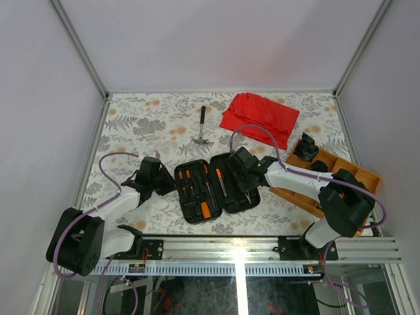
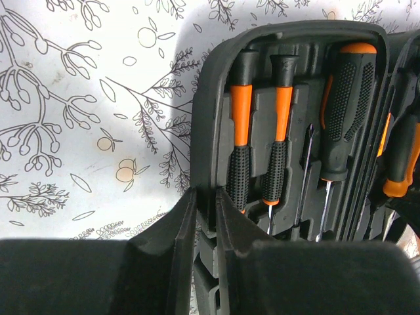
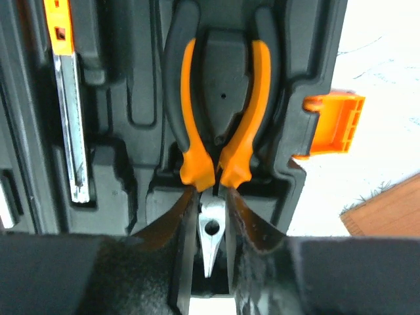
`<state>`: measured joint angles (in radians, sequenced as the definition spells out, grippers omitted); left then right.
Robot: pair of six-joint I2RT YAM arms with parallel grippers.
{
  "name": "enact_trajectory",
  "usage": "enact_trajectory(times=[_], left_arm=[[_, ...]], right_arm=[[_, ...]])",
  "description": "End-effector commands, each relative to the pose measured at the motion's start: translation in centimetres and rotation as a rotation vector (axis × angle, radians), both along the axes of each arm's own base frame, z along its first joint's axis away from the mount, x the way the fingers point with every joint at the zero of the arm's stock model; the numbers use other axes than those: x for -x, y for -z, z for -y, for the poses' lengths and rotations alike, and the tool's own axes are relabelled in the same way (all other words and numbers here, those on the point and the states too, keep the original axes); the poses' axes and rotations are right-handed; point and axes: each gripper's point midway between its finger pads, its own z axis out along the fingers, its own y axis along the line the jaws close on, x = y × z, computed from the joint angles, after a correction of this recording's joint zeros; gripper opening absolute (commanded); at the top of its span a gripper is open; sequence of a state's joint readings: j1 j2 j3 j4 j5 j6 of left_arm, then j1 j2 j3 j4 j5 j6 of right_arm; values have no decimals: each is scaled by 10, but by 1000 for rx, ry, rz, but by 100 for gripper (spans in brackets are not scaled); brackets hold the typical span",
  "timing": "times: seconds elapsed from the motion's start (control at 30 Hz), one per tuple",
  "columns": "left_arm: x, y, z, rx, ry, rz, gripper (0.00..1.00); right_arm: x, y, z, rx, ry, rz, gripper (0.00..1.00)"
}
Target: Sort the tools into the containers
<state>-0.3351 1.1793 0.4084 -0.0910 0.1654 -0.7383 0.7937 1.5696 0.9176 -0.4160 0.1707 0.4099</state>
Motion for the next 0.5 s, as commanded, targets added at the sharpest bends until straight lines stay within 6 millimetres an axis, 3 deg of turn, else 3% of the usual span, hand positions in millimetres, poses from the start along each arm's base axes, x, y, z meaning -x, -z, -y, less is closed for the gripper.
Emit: enact_trajectory(times=[0.0, 0.13, 0.47], left_arm=[[9, 6, 6, -2, 56, -24, 6], [9, 6, 6, -3, 56, -27, 6], [8, 7, 7, 0, 56, -28, 6]], right_arm=[[-13, 2, -5, -30, 10, 49, 20], [-20, -14, 0, -36, 16, 116, 13], [-31, -29, -3, -36, -3, 174, 18]])
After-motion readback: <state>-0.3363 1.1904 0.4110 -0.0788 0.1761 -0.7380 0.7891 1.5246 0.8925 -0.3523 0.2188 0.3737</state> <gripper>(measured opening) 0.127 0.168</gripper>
